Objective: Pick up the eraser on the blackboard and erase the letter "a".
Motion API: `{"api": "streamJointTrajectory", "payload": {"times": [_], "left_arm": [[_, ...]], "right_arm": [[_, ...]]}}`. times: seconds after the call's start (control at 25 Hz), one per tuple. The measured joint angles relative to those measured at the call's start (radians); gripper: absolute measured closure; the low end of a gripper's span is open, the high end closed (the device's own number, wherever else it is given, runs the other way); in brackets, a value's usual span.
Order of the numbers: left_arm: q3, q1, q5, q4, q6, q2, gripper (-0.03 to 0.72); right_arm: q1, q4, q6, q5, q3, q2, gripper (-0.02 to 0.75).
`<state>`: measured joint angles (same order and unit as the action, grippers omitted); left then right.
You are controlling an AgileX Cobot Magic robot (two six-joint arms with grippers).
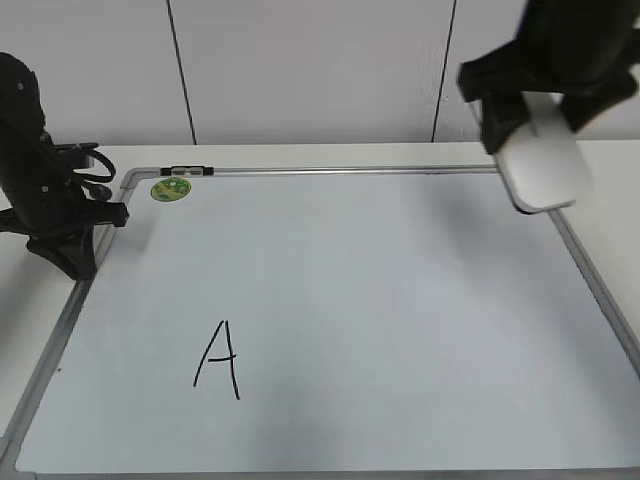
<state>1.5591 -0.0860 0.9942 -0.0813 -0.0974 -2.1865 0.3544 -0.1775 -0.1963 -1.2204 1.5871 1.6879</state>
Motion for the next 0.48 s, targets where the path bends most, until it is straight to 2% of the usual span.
{"api": "streamJointTrajectory", "payload": {"times": [0.16, 0.24, 0.48], "left_arm": [[0.000, 0.000, 0.000, 0.000, 0.000, 0.000, 0.634], [0.000, 0.000, 0.000, 0.000, 0.000, 0.000, 0.634], [0.000, 0.000, 0.000, -0.001, 0.000, 0.000, 0.634]], "right_arm": [[-0.130, 0.005, -0.004, 0.046, -0.169, -0.104, 0.213], [-0.169, 0.011, 0.002, 0.058, -0.227, -0.124, 0.213], [-0.224, 0.044, 0.038, 0.079, -0.259, -0.094, 0.213]]}}
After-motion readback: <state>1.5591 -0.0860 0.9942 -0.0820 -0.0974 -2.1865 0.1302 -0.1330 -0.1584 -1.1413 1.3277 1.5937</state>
